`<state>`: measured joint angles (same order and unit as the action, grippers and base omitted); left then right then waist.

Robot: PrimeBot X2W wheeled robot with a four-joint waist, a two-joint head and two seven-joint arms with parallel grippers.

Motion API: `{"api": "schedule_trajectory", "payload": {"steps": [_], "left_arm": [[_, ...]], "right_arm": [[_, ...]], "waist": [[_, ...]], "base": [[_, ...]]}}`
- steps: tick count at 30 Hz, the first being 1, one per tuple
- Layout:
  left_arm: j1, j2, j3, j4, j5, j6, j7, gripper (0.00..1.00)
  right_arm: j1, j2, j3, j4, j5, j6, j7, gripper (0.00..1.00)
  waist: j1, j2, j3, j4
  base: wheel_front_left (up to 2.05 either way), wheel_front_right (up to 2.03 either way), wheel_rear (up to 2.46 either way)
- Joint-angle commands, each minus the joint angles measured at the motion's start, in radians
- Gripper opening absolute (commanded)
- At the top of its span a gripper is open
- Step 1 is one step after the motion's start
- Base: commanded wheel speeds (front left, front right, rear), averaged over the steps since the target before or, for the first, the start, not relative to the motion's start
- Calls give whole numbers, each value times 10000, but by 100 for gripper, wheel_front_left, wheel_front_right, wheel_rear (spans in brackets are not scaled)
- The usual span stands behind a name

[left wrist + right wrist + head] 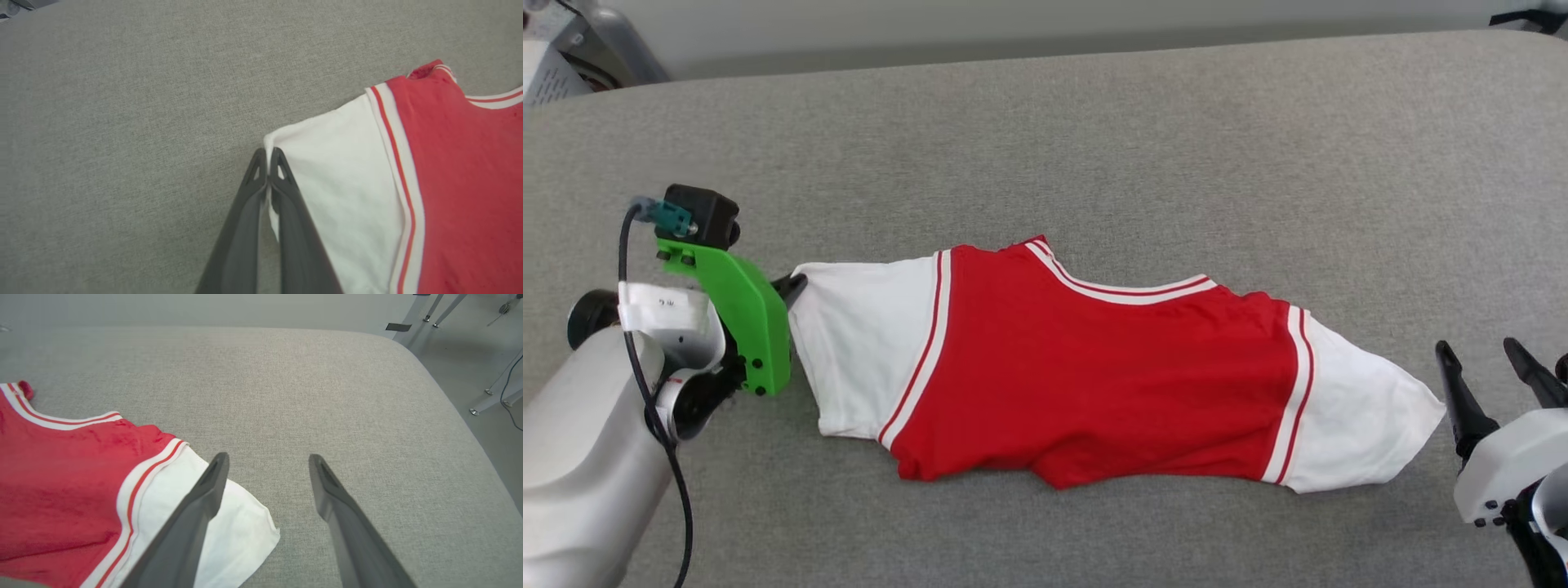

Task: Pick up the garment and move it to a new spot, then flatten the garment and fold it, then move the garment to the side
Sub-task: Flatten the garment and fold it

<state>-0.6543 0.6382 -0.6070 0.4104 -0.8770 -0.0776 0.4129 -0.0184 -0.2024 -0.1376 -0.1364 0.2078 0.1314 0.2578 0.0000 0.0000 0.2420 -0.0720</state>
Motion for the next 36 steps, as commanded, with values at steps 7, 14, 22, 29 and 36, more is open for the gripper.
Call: {"api": "schedule_trajectory", "payload": {"steps": [7,14,22,29,36], "left_arm": [[1807,889,331,-3227,-378,1501,228,0],[3066,1230,401,-6019,-305,2818,307,0],[3397,1247,248,-7354,-75,3313,366,0],[3284,1198,195,-7595,-38,3343,431,0],[3319,1124,201,-7458,-149,3328,390,0]], "right_arm": [[200,-781,-205,-15,661,-7,3210,100],[-334,-1092,-570,190,665,-7,5261,100],[-822,-1291,-370,1072,450,-7,6017,100],[-960,-1382,228,1989,450,-7,5922,100],[-979,-1674,777,2579,756,-7,5474,0]], "waist": [[0,0,-499,805],[0,0,-198,1152],[0,0,301,1533],[0,0,487,1740],[0,0,274,1733]], "base": [[0,0,0],[0,0,0],[0,0,0],[0,0,0],[0,0,0]]}}
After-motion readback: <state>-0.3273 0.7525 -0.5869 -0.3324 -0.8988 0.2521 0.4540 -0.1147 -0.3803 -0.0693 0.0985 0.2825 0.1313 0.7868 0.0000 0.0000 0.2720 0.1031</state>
